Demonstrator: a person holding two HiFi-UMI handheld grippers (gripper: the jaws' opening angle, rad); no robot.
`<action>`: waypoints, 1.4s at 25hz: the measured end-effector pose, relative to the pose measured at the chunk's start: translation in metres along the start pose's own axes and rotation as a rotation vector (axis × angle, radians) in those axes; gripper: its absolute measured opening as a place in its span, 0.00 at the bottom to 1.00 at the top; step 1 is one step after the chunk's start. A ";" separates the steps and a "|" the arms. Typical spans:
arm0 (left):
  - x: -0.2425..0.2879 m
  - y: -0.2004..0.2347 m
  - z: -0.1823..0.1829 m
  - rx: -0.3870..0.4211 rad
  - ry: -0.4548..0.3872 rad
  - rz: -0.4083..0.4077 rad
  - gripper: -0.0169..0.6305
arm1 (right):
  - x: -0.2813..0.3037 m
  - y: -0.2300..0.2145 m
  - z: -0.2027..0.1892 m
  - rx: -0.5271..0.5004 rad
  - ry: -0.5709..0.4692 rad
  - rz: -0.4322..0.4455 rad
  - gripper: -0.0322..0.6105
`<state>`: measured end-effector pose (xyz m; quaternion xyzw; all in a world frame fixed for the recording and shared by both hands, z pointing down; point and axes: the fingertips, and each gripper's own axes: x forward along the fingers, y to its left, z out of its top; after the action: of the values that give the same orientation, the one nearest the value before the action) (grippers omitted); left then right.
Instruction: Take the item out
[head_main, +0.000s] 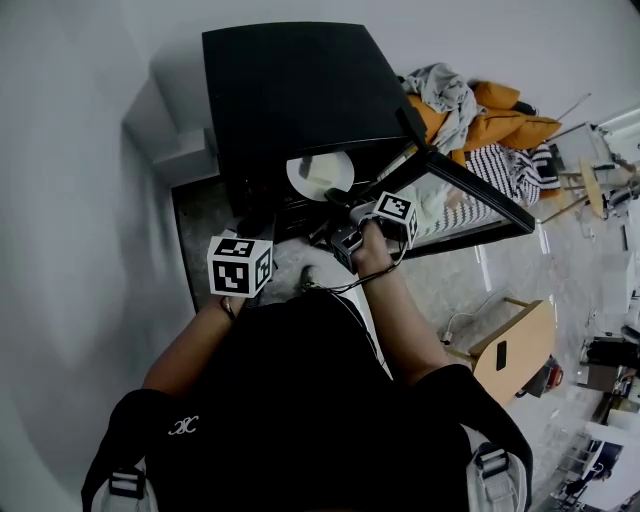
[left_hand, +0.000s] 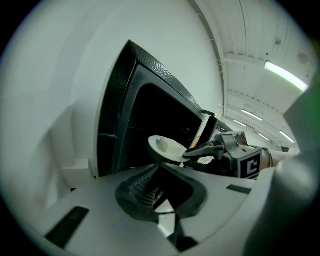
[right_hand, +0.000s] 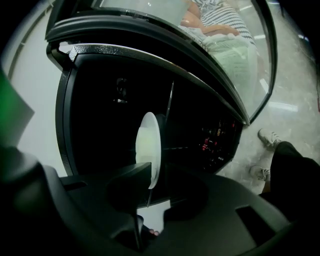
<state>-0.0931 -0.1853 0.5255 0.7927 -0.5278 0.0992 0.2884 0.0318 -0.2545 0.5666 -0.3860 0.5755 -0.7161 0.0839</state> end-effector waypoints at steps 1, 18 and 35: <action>-0.001 -0.001 0.000 0.001 0.001 0.001 0.04 | 0.002 -0.001 -0.001 0.009 0.000 -0.004 0.18; 0.001 -0.004 -0.007 -0.002 0.016 -0.002 0.04 | -0.002 0.014 -0.006 -0.007 -0.012 0.068 0.09; 0.027 -0.012 -0.004 0.047 0.045 -0.013 0.04 | -0.048 0.028 -0.017 -0.077 -0.026 0.189 0.09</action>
<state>-0.0707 -0.2008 0.5370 0.8004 -0.5134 0.1274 0.2820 0.0445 -0.2236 0.5194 -0.3421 0.6353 -0.6773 0.1437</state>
